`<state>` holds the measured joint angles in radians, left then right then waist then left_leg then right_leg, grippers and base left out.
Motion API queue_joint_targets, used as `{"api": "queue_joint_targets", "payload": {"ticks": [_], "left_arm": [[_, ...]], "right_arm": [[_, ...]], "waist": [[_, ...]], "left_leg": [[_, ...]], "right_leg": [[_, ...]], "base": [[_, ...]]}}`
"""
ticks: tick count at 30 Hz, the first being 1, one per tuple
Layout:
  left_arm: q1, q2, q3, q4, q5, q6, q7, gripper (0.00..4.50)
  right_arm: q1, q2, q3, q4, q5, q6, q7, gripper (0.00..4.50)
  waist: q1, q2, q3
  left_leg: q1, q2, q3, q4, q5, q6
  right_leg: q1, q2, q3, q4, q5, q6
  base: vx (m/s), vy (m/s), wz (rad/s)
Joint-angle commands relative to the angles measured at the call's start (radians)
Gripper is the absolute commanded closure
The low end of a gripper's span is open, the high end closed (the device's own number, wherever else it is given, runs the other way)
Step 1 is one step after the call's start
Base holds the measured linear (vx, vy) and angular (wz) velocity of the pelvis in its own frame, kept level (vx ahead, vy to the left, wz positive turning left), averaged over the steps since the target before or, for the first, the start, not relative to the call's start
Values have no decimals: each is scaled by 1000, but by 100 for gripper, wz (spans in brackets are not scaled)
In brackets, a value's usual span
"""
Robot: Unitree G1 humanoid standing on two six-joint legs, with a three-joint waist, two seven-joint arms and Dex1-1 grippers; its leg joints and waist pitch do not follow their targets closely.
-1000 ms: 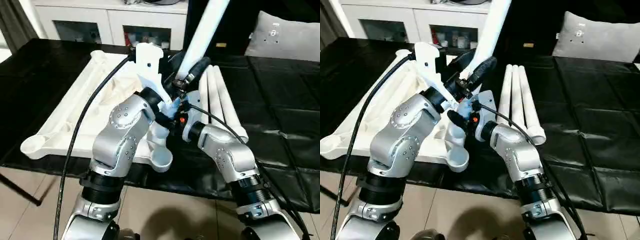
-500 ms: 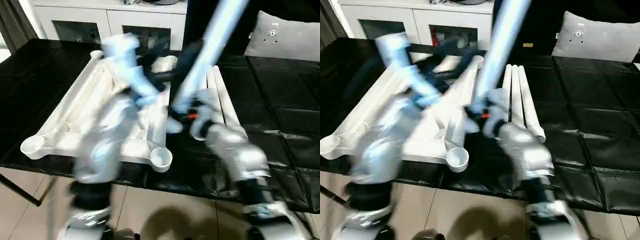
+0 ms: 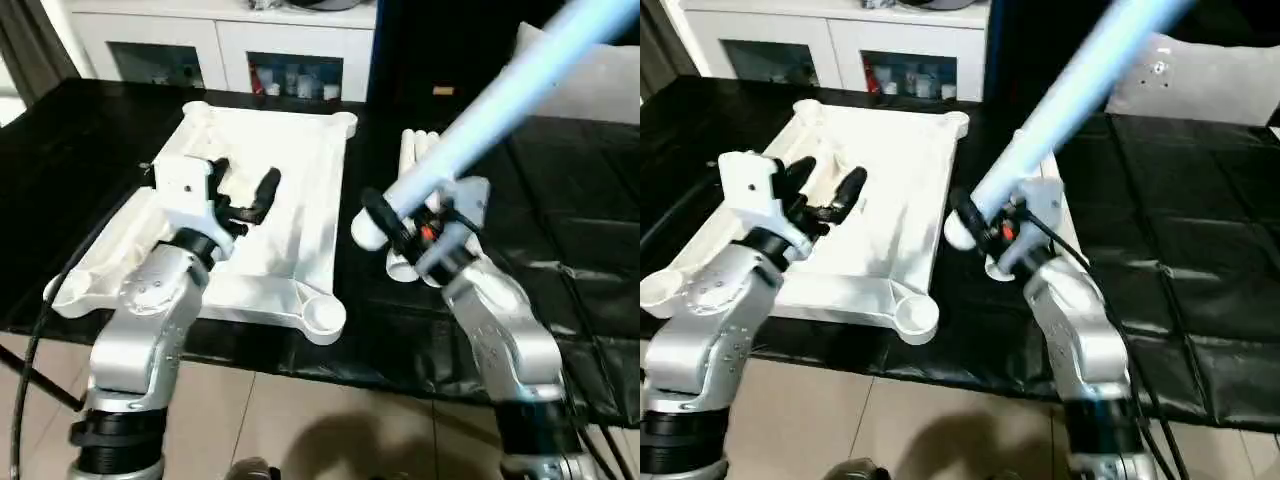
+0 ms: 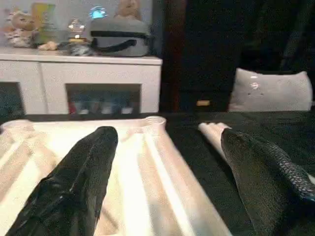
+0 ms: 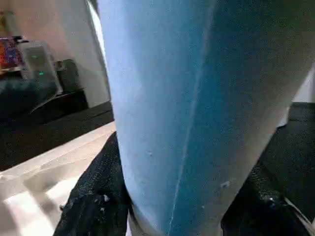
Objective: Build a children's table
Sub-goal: Move to table
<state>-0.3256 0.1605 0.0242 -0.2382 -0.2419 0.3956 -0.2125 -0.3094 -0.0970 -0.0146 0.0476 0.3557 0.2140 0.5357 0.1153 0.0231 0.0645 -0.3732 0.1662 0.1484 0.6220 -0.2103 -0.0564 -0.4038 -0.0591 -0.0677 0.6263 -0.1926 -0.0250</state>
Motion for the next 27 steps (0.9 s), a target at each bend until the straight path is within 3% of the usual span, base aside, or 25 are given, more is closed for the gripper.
{"api": "queue_joint_targets", "payload": {"ticks": [1, 3, 6, 7, 11, 13, 14, 16, 21, 25, 27], "left_arm": [[-42, -4, -32, 1, 0, -10, -16, 64], [-77, -8, -59, 44, 26, -26, -30, 64], [-146, -20, -96, 87, 44, -37, -48, 64], [-154, -24, -99, 90, 42, -38, -53, 64], [-192, -26, -146, 97, 44, -57, -107, 64], [-189, -23, -174, 70, 23, -52, -149, 64], [-188, -24, -178, 66, 19, -52, -155, 64], [-182, -25, -192, 49, 4, -49, -176, 64], [-169, -22, -224, 22, -16, -56, -228, 64], [-163, -23, -218, 26, -16, -56, -233, 64], [-164, -23, -195, 44, -5, -52, -208, 64]], "right_arm": [[-5, -6, 41, 7, -18, -38, 33, 260], [-13, -10, 83, 31, -60, -67, 45, 260], [-36, 4, 109, 43, -83, -72, 45, 260], [-40, 5, 112, 47, -85, -72, 48, 260], [-67, -4, 144, 109, -135, -99, 48, 260], [-80, -3, 145, 130, -144, -106, 40, 260], [-82, -3, 145, 133, -145, -109, 39, 260], [-88, -4, 143, 141, -150, -117, 37, 260], [-99, -10, 137, 168, -164, -131, 25, 260], [-104, -13, 136, 185, -175, -142, 18, 260], [-106, -15, 129, 195, -181, -152, 4, 260]], "waist": [[2, 9, -69], [-1, 1, -67], [0, 1, -70], [0, 8, -71], [-3, 8, -75], [-1, 9, -75], [-2, 15, -74], [-2, 14, -73], [-4, 14, -71], [-5, 19, -71], [-7, 15, -72]], "left_leg": [[1, 56, -17, -84, -140, 12], [-1, 52, -15, -84, -153, 11], [-1, 53, -17, -83, -137, 9], [-1, 54, -18, -82, -128, 7], [0, 53, -16, -77, -102, 11], [-1, 55, -17, -77, -103, 12], [0, 56, -17, -78, -112, 10], [0, 57, -16, -78, -121, 10], [1, 56, -16, -80, -140, 9], [1, 56, -17, -80, -142, 8], [1, 56, -16, -79, -138, 7]], "right_leg": [[52, -86, 56, -76, -185, -156], [53, -85, 57, -83, -212, -145], [54, -87, 58, -81, -211, -137], [56, -87, 57, -78, -188, -142], [57, -85, 56, -70, -102, -178], [60, -88, 57, -68, -96, -186], [59, -87, 56, -70, -96, -193], [61, -87, 57, -68, -92, -202], [62, -87, 57, -72, -132, -193], [61, -85, 56, -72, -132, -191], [62, -85, 56, -70, -122, -194]], "base": [[0, 0, 0], [0, 0, 0], [0, 0, 0], [0, 0, 0], [0, 0, 0], [0, 0, 0], [0, 0, 0], [0, 0, 0], [0, 0, 0], [0, 0, 0], [0, 0, 0]]}}
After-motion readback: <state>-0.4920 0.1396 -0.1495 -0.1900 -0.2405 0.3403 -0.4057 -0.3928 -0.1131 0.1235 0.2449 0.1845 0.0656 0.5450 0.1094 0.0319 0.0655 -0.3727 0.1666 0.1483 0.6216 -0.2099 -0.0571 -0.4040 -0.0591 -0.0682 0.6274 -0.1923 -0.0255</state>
